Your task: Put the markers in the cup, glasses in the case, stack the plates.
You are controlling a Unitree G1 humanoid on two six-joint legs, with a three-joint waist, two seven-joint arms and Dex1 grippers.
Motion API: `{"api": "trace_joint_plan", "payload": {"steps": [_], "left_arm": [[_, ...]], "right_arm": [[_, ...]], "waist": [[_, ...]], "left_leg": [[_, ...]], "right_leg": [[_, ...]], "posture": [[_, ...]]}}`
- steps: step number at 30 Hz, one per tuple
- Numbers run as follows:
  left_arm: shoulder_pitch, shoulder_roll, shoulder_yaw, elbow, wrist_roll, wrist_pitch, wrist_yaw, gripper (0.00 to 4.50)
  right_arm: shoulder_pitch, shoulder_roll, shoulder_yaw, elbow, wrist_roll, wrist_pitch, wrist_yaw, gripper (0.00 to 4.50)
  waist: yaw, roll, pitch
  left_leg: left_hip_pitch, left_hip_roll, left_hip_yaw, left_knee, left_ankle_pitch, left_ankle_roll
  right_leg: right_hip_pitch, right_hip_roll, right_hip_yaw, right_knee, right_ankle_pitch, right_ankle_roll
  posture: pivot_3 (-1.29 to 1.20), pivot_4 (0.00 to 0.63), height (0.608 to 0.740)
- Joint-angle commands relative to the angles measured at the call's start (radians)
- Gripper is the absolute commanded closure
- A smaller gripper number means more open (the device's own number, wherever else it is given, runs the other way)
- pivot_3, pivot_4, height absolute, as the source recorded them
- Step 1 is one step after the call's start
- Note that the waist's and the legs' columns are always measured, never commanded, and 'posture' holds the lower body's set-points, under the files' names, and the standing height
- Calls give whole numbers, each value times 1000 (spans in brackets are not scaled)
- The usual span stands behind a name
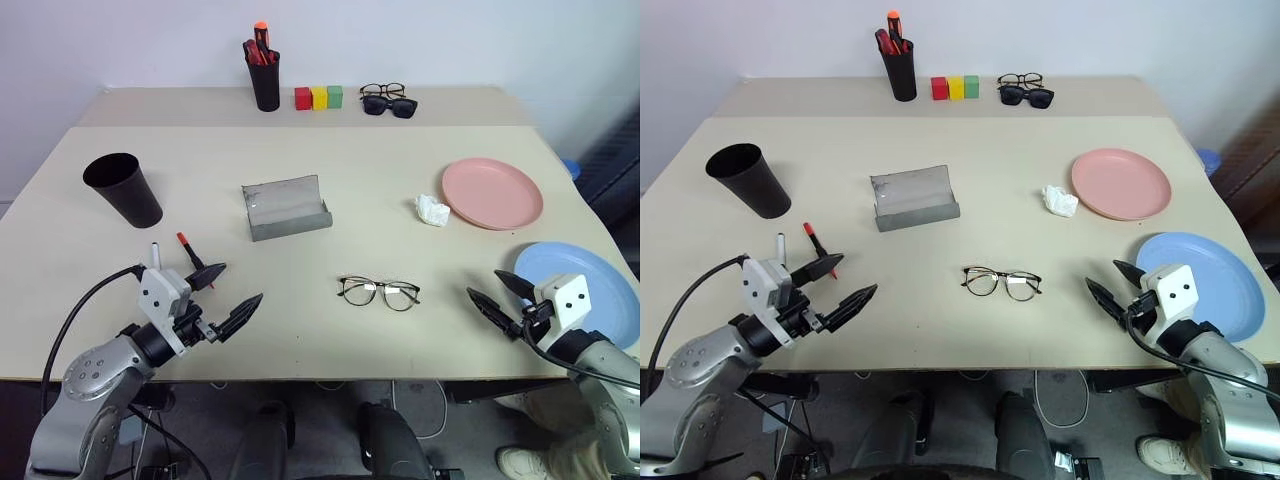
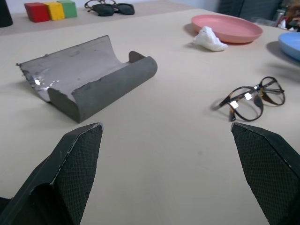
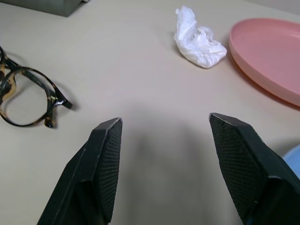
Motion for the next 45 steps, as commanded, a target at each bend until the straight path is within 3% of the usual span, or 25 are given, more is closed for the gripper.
{"api": "trace_joint_plan", "payload": {"steps": [1, 30, 33, 37, 40, 45], "left_arm": [[11, 7, 18, -39, -20, -1, -7, 0], [-1, -27, 34, -64, -25, 33, 111, 0], [-61, -75, 61, -67, -63, 113, 240, 0], [-213, -168, 63, -72, 31, 307, 579, 0], [-347, -247, 91, -63, 22, 487, 773, 0], [-509, -372, 192, -8, 19, 688, 987, 0]], "right_arm": [[-4, -16, -42, -1, 11, -26, 7, 1504], [-98, -18, 24, 47, -6, -38, 25, 1504], [-156, -11, 53, 69, 11, -71, 75, 1504], [-299, -4, 134, 100, 55, -103, 199, 1504], [-394, -3, 188, 139, 68, -106, 273, 1504], [-481, 0, 252, 164, 89, -97, 364, 1504]], "waist": [[-1, 0, 0], [-3, 0, 0], [-2, 0, 0], [-3, -2, 1], [-1, -3, 1], [0, -5, 2]], "left_leg": [[1, 0, 0, 0, 0, 0], [3, 3, 4, 3, 0, 0], [3, 3, 4, 3, 0, 0], [6, 2, 3, 5, 0, 0], [7, 2, 2, 5, 0, 1], [7, 1, 1, 5, 1, 1]], "right_leg": [[0, 0, 0, 1, 0, 0], [0, 1, 1, 5, -2, 3], [0, 1, 1, 6, -2, 3], [3, 2, 1, 9, -1, 6], [5, 3, 1, 10, 2, 11], [5, 4, 1, 10, 5, 11]], "posture": [[0, 150, 740], [0, 150, 740], [0, 150, 740], [0, 150, 740], [0, 150, 740], [0, 150, 740]]}}
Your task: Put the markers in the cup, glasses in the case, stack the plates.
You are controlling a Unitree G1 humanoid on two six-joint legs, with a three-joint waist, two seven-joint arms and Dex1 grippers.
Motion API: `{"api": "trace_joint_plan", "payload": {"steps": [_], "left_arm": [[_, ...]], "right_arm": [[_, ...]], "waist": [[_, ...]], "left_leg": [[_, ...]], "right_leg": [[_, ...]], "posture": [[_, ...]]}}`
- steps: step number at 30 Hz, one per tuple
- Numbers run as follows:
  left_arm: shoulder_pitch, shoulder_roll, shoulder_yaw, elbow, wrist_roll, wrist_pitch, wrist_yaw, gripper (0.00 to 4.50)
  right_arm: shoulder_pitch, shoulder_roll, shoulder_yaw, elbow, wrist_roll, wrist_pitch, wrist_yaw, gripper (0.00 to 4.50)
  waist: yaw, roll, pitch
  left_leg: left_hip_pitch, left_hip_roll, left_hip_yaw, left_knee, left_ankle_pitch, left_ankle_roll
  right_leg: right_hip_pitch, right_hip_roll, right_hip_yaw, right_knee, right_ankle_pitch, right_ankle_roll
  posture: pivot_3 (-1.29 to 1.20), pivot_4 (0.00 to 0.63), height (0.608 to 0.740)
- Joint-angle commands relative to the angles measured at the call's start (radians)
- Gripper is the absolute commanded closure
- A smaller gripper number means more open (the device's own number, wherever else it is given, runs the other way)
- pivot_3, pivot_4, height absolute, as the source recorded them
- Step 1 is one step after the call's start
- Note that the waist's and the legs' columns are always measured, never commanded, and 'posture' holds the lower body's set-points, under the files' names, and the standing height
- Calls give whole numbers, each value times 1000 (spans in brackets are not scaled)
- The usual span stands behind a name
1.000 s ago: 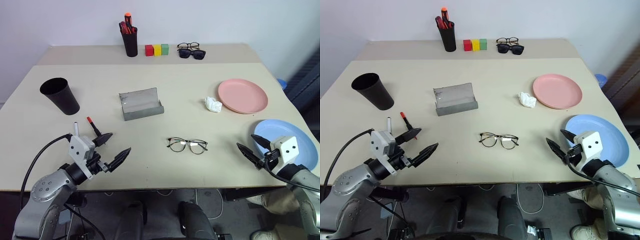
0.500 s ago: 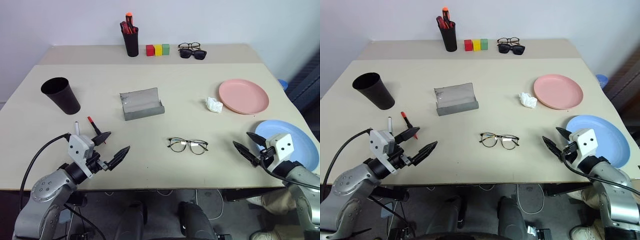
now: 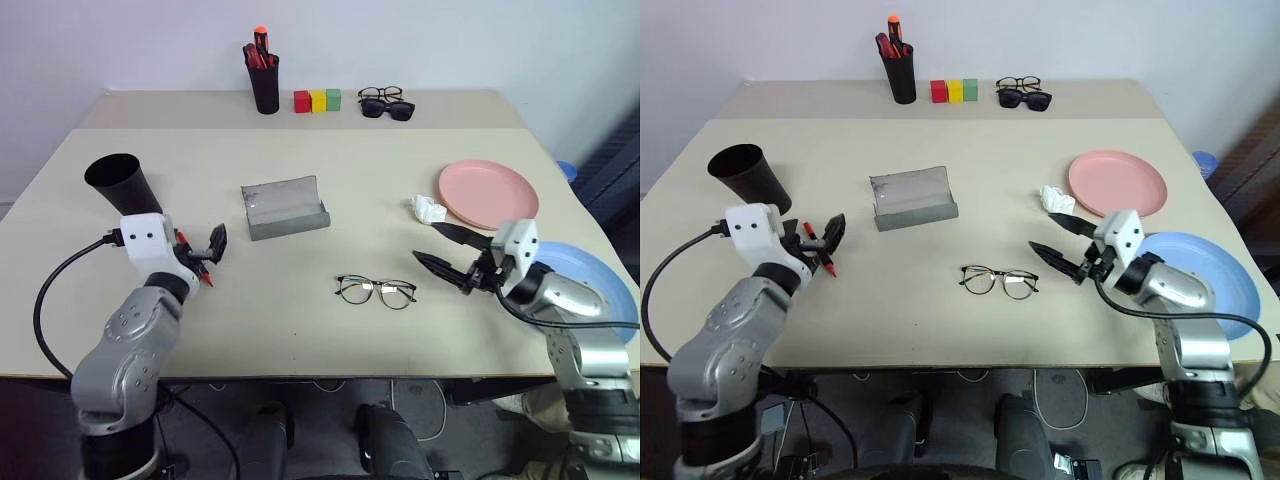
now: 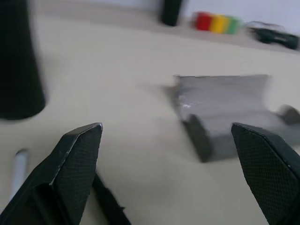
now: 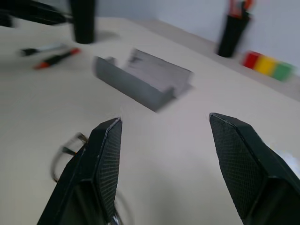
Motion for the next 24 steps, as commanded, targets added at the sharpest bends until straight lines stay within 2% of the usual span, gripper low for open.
{"api": "trace_joint_plan", "payload": {"steps": [1, 5, 17, 24], "left_arm": [[-81, -35, 75, 24, 15, 125, 131, 0], [-189, -86, 135, 79, 29, 230, 218, 0], [-364, -95, 189, 242, 134, 386, 278, 0], [-458, -121, 238, 353, 201, 415, 305, 0]], "right_arm": [[-47, 7, 24, 1, 31, -3, 57, 1504], [-94, 16, 65, 5, 33, 13, 95, 1504], [-114, 21, 83, 17, 31, 7, 114, 1504], [-109, 23, 90, 18, 17, -1, 116, 1504]], "waist": [[-2, 0, 0], [-3, -1, 1], [-2, -2, 1], [-3, -3, 1]], "left_leg": [[0, 0, 0, 0, 0, 0], [1, 0, 0, 0, 0, 0], [0, 0, 0, 0, 1, -1], [0, 0, 0, 0, 1, -2]], "right_leg": [[0, 0, 0, 0, 0, 1], [0, 1, 0, 0, 0, 1], [0, 1, 0, 0, 1, 1], [0, 1, 0, 1, 3, 4]], "posture": [[0, 150, 740], [0, 150, 740], [0, 150, 740], [0, 150, 740]]}}
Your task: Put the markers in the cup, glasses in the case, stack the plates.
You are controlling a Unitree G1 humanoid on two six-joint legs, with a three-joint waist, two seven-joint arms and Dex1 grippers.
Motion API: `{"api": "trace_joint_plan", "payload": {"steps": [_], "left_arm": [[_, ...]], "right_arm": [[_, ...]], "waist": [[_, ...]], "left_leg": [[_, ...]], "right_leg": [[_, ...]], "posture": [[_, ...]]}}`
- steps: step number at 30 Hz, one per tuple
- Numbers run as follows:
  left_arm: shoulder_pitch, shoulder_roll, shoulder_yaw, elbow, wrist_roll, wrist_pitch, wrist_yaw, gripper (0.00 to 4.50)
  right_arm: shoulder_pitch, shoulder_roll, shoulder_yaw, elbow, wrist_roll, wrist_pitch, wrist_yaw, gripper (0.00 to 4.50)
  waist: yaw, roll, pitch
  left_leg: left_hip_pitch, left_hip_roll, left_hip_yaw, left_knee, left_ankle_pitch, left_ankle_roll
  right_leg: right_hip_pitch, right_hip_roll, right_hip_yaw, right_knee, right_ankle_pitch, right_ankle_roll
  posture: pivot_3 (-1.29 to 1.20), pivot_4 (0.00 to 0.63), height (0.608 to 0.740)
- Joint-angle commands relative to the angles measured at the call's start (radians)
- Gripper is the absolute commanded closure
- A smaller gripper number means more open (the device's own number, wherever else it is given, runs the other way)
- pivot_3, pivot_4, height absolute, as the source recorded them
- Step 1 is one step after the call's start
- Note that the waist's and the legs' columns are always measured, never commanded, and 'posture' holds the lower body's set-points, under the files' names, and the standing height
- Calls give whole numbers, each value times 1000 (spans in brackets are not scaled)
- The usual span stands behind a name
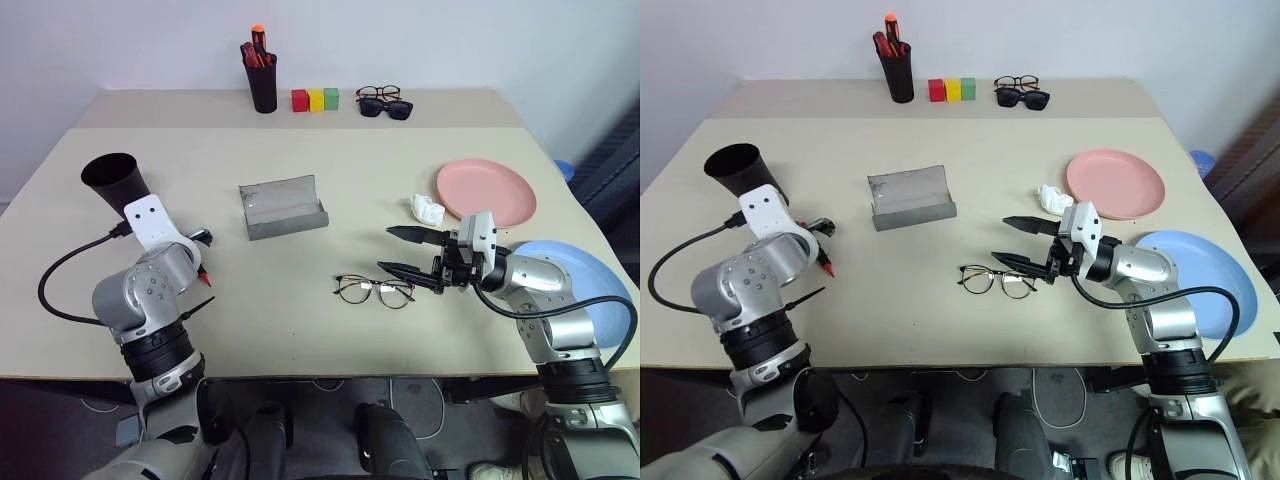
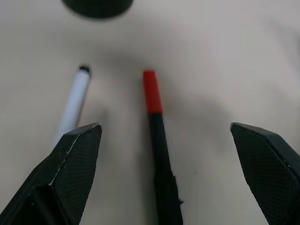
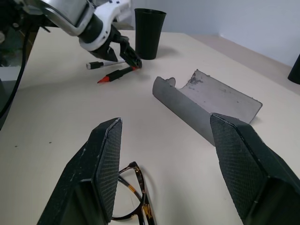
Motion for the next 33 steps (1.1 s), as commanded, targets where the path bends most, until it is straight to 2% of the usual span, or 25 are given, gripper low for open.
{"api": "trace_joint_plan", "payload": {"steps": [1, 3, 6, 13, 14, 18, 22, 24, 26, 28, 31, 33], "left_arm": [[-50, -1, 15, 29, 39, -6, 11, 0], [-67, -3, 18, 73, 54, -14, 6, 0], [-77, 4, 28, 140, 81, -18, 6, 823], [-74, -2, 70, 165, 130, -7, 15, 4216], [-73, -4, 73, 164, 133, -3, 11, 4475], [-60, -21, 73, 134, 141, 10, -2, 4475], [-12, -8, -68, -1, 67, -2, -171, 4475], [45, 71, -251, -160, 93, -185, -302, 4475], [86, 141, -370, -253, 142, -339, -376, 4475], [96, 197, -407, -258, 197, -474, -403, 4475], [44, 194, -362, -187, 226, -608, -357, 4475], [-14, 229, -346, -71, 284, -768, -325, 4475]], "right_arm": [[-12, 4, -4, -14, 1, -14, -1, 1504], [-14, 6, -2, -17, -1, -13, -4, 1504], [-15, 7, 1, -21, -1, -10, -8, 1455], [-13, 6, 1, -33, 0, -3, -14, 1455], [-15, 7, 2, -31, -1, -3, -15, 1455], [-23, 12, 6, -20, -5, -5, -17, 1455], [-40, 20, 8, -1, -10, -9, -20, 1455], [-52, 27, 11, 16, -16, -18, -22, 1455], [-62, 34, 13, 29, -20, -25, -25, 1455], [-80, 46, 18, 51, -25, -36, -28, 1455], [-109, 68, 23, 91, -38, -56, -30, 1455], [-132, 88, 28, 120, -49, -75, -33, 1455]], "waist": [[0, 0, 0], [0, 0, 0], [-1, 0, 0], [1, 0, 0], [1, 0, 0], [0, 0, -1], [1, 0, 0], [0, -2, 1], [0, -5, 3], [0, -4, 2], [-2, -3, 2], [-2, -4, 2]], "left_leg": [[0, 0, 0, 0, 0, 0], [0, 0, 0, 0, 0, 0], [0, 0, 0, 0, 0, -1], [3, 0, 0, 0, 1, -2], [3, 0, 0, 0, 1, -2], [4, 0, 0, -1, 1, -2], [4, 0, 0, -1, 1, -2], [3, 0, 0, -1, 1, -3], [1, 0, 0, -1, 2, -5], [0, 0, 0, -2, 3, -6], [2, 0, 1, -3, 3, -6], [2, 0, 1, -3, 4, -6]], "right_leg": [[0, 0, 0, 0, 0, 0], [0, 0, 0, 0, 0, 0], [0, 0, 0, 0, 0, 1], [1, 0, 0, 2, 0, 1], [2, 0, 0, 2, 0, 1], [2, 0, 0, 2, 0, 1], [2, 0, 1, 2, 0, 1], [2, 0, 0, 2, 0, 1], [-1, 0, 1, 2, 1, 0], [-3, 0, 1, 2, 1, -1], [-2, 0, 2, 2, 0, -4], [-2, 0, 2, 2, 0, -4]], "posture": [[0, 150, 740], [0, 150, 740], [0, 150, 740], [0, 150, 740], [0, 150, 740], [0, 150, 740], [0, 150, 740], [0, 150, 740], [0, 150, 740], [0, 150, 740], [0, 150, 740], [0, 150, 740]]}}
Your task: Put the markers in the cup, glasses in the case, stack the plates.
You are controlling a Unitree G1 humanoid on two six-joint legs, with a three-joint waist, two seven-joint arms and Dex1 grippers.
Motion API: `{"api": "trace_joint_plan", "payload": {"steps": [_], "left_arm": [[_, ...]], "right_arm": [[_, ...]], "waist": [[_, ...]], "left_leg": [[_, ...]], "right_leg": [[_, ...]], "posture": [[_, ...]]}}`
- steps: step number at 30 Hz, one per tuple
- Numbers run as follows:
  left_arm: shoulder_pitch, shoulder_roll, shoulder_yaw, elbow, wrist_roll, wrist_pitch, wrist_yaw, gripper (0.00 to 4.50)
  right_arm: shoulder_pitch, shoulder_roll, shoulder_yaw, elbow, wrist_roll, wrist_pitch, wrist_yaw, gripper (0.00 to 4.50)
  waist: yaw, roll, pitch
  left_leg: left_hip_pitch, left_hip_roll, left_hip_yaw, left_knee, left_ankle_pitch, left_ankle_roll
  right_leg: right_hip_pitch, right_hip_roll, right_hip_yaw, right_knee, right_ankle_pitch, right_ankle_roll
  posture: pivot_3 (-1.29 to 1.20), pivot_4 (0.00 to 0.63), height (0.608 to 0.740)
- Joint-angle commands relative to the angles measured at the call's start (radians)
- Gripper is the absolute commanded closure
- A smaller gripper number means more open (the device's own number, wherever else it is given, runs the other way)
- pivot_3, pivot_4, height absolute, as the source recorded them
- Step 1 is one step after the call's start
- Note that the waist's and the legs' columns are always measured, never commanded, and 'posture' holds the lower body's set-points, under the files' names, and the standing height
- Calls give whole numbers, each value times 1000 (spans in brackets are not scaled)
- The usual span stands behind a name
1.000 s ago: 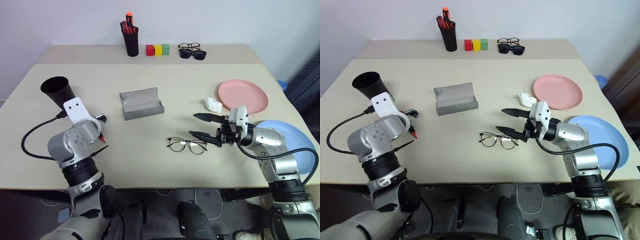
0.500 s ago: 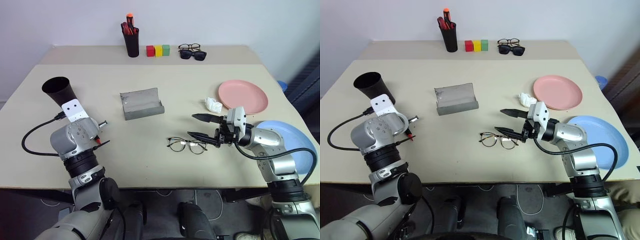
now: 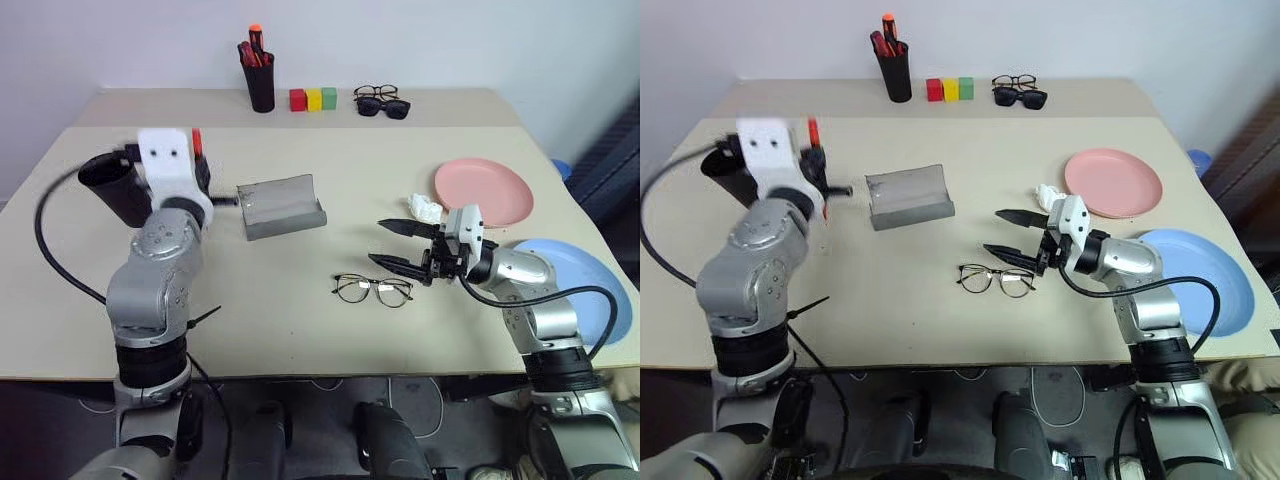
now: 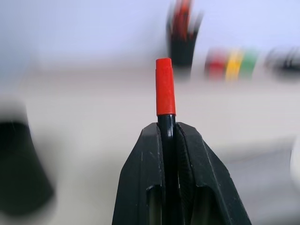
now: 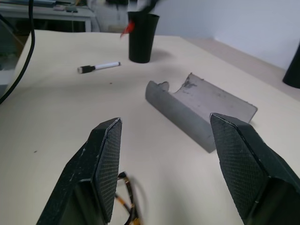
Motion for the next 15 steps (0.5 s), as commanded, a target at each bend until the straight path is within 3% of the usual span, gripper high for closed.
{"api": "trace_joint_plan", "payload": {"steps": [1, 3, 7, 15], "left_arm": [[-85, 59, 39, 160, 107, -256, 56, 4475], [-109, 86, 33, 250, 149, -375, 71, 4475], [-195, 186, 13, 605, 300, -733, 207, 4475], [-335, 249, 9, 1076, 356, -1022, 336, 4475]], "right_arm": [[-50, 30, -1, 28, -12, -48, -8, 1455], [-65, 43, -1, 50, -19, -60, -7, 1455], [-85, 71, 4, 93, -30, -90, -10, 1455], [-81, 79, -1, 135, -36, -130, 5, 1455]], "waist": [[0, -1, 0], [0, -1, 0], [3, -1, 0], [2, -1, 0]], "left_leg": [[0, 0, 0, 0, 0, 0], [0, 0, 0, 0, 0, 0], [-1, 0, 0, 0, 0, 0], [-2, 0, 0, 0, 0, 0]], "right_leg": [[0, 0, 0, 0, 0, 0], [0, 1, 0, 0, 0, 0], [0, 0, 0, 0, 2, 5], [0, 1, 0, -2, 6, 11]], "posture": [[0, 150, 740], [0, 150, 740], [0, 150, 740], [0, 150, 740]]}}
